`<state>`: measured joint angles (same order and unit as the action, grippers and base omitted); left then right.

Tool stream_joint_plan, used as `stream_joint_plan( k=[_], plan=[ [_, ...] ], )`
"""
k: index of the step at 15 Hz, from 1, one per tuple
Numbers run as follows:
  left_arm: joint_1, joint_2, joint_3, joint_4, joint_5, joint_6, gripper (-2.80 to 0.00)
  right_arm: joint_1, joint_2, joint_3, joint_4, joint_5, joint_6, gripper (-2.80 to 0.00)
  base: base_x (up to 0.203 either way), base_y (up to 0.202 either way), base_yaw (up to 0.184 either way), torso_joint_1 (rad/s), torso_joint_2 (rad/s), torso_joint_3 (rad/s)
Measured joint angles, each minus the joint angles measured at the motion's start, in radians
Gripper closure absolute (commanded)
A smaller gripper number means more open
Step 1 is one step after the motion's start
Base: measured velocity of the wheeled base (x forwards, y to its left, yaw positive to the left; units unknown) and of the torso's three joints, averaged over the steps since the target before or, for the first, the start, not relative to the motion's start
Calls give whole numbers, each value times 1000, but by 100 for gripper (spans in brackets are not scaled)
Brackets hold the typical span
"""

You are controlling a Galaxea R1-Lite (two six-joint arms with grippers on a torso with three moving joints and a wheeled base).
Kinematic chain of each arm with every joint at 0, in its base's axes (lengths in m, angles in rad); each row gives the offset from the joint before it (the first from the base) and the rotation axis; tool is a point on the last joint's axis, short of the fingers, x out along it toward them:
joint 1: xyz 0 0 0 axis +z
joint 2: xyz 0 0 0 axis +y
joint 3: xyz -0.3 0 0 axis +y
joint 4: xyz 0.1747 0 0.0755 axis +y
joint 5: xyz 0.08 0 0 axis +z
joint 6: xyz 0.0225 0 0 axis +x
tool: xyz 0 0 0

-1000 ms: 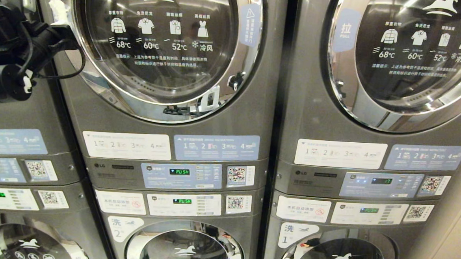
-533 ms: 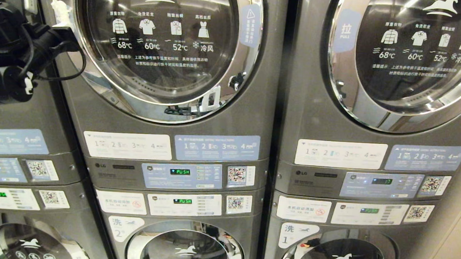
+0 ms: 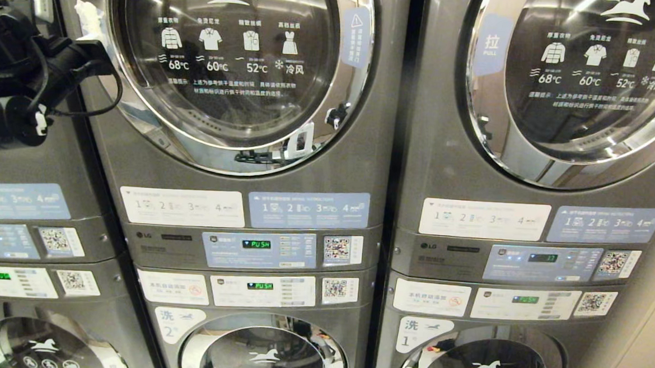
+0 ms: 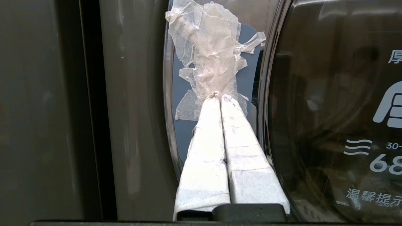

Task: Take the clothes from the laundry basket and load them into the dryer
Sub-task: Close the dryer

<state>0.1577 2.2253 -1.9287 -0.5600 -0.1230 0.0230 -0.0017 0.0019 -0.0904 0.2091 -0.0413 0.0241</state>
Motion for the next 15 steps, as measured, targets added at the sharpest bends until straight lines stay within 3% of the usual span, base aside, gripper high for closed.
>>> stream_joint_plan(
  k=[9,15],
  plan=[
    [-9,2,4,-44,12,31,0,0,0,0,0,0,1,0,0,0,0,0,0,0],
    [24,-187,61,-96,11,102,0,0,0,0,0,0,0,0,0,0,0,3,10,1]
  ],
)
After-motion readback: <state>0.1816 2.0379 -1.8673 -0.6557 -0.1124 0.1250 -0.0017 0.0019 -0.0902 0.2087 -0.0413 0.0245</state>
